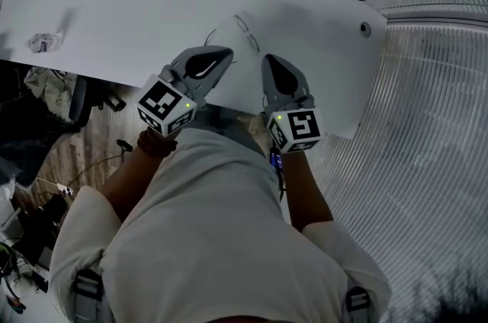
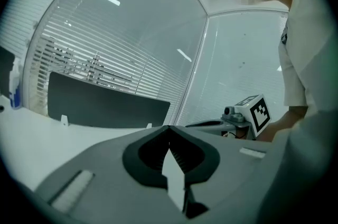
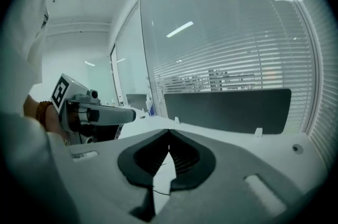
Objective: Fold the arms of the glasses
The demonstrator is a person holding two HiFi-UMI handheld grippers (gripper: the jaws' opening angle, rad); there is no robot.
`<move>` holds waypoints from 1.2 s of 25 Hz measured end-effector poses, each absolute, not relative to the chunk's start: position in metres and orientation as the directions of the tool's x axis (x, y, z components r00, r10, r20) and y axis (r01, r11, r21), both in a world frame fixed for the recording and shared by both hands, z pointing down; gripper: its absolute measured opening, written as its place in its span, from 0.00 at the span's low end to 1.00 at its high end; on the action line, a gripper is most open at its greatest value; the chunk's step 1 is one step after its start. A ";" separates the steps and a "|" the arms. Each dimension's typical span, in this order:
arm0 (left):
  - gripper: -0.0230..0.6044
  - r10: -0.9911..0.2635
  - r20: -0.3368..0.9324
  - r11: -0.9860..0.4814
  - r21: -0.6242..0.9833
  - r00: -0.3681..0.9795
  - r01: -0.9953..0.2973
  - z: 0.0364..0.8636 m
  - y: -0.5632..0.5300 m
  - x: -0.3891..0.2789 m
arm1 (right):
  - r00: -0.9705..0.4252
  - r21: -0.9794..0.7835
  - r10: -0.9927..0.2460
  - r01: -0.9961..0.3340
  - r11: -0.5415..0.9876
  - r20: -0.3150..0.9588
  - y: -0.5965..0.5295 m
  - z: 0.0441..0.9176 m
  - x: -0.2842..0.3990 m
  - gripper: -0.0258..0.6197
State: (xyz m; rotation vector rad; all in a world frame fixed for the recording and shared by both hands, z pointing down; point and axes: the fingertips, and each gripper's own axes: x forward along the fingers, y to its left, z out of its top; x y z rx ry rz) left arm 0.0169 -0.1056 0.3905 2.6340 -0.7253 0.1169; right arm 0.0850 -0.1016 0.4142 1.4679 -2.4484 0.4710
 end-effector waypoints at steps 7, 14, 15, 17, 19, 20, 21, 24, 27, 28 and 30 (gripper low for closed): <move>0.04 -0.461 0.261 -0.779 0.339 0.848 -0.528 0.435 -0.130 0.019 | -0.455 -0.153 -0.776 -0.888 0.435 0.436 -0.126 0.468 0.089 0.04; 0.09 -0.451 0.333 -0.755 0.353 0.828 -0.553 0.487 -0.154 0.023 | -0.454 -0.105 -0.738 -0.877 0.469 0.499 -0.157 0.514 0.100 0.10; 0.09 -0.450 0.341 -0.752 0.353 0.825 -0.556 0.494 -0.157 0.022 | -0.456 -0.103 -0.727 -0.874 0.475 0.513 -0.161 0.522 0.099 0.10; 0.10 -0.444 0.362 -0.749 0.352 0.819 -0.562 0.505 -0.164 0.022 | -0.461 -0.101 -0.702 -0.866 0.490 0.542 -0.166 0.537 0.099 0.12; 0.14 -0.433 0.389 -0.750 0.345 0.813 -0.565 0.516 -0.169 0.023 | -0.469 -0.093 -0.674 -0.853 0.514 0.571 -0.171 0.552 0.095 0.15; 0.16 -0.428 0.402 -0.751 0.340 0.809 -0.566 0.522 -0.172 0.022 | -0.473 -0.088 -0.659 -0.845 0.528 0.585 -0.173 0.560 0.093 0.16; 0.18 -0.424 0.414 -0.751 0.338 0.806 -0.568 0.528 -0.174 0.022 | -0.475 -0.083 -0.645 -0.838 0.540 0.599 -0.175 0.567 0.091 0.16; 0.21 -0.408 0.445 -0.744 0.345 0.797 -0.573 0.548 -0.181 0.021 | -0.473 -0.063 -0.600 -0.816 0.575 0.645 -0.180 0.591 0.085 0.16; 0.23 -0.398 0.464 -0.732 0.360 0.792 -0.578 0.568 -0.189 0.018 | -0.459 -0.036 -0.553 -0.791 0.611 0.695 -0.184 0.615 0.082 0.16; 0.23 -0.396 0.470 -0.729 0.362 0.789 -0.581 0.574 -0.191 0.018 | -0.455 -0.031 -0.537 -0.782 0.622 0.711 -0.184 0.623 0.082 0.16; 0.24 -0.392 0.485 -0.723 0.362 0.781 -0.588 0.586 -0.195 0.016 | -0.445 -0.027 -0.503 -0.768 0.640 0.741 -0.184 0.637 0.083 0.18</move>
